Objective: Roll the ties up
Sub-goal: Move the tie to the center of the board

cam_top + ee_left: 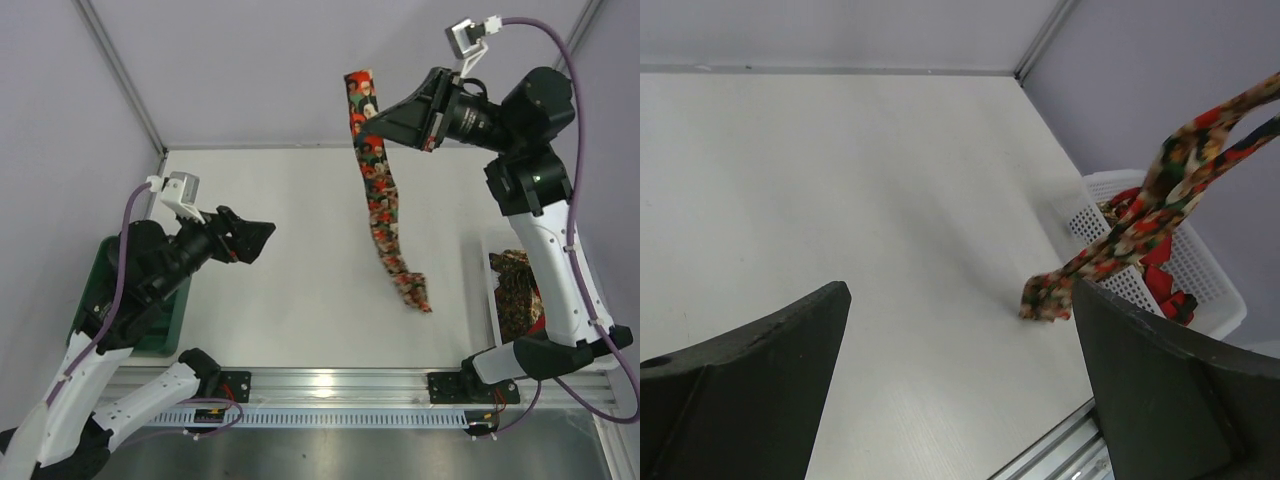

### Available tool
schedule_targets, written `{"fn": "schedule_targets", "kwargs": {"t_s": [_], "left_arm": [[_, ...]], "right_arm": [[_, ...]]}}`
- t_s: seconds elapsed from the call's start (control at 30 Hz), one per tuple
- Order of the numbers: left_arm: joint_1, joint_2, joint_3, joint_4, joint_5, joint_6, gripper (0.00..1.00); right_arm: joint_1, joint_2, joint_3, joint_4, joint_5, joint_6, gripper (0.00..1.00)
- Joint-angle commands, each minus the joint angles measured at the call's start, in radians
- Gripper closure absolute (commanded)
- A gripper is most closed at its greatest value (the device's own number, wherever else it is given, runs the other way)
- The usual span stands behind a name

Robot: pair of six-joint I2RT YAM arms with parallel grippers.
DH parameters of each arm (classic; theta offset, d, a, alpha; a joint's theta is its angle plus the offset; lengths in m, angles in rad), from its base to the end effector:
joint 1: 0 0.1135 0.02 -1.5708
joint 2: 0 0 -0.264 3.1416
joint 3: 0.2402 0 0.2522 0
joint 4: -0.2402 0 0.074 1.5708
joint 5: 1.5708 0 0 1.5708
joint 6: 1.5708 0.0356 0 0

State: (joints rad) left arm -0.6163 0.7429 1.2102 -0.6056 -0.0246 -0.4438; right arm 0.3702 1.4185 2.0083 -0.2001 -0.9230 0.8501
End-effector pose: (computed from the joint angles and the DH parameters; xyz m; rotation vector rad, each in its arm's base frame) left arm 0.1031 -0.0720 0.4409 0.1336 1.7645 -0.7599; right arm 0.2120 0.1127 0.5968 -0.5907 1.4037 1.5440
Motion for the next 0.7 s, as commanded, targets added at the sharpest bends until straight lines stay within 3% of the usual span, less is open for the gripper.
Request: {"fn": "schedule_targets", "kwargs": {"t_s": [0.0, 0.13, 0.17, 0.33, 0.5, 0.6, 0.67], "left_arm": [[0.009, -0.030, 0.002, 0.030, -0.024, 0.016, 0.00], [0.010, -0.056, 0.008, 0.000, -0.041, 0.001, 0.00], [0.009, -0.068, 0.008, -0.008, -0.043, -0.001, 0.00], [0.009, -0.119, 0.009, -0.059, -0.061, -0.013, 0.00], [0.009, -0.158, 0.006, -0.112, -0.075, -0.024, 0.00], [0.009, -0.172, -0.020, -0.123, -0.081, -0.032, 0.00], [0.009, -0.175, -0.038, -0.114, -0.065, -0.033, 0.00]], "right_arm": [[0.044, -0.024, -0.017, 0.143, -0.165, 0.100, 1.00], [0.038, 0.003, -0.242, 0.142, -0.163, -0.020, 1.00], [0.038, 0.017, -0.290, 0.251, -0.169, -0.026, 1.00], [0.035, 0.248, -0.312, 0.272, -0.091, -0.241, 1.00], [0.010, 0.569, -0.064, 0.390, -0.142, -0.194, 1.00], [-0.007, 0.785, 0.125, 0.456, -0.157, -0.083, 1.00], [-0.020, 0.947, 0.231, 0.459, -0.169, -0.025, 0.94]]}}
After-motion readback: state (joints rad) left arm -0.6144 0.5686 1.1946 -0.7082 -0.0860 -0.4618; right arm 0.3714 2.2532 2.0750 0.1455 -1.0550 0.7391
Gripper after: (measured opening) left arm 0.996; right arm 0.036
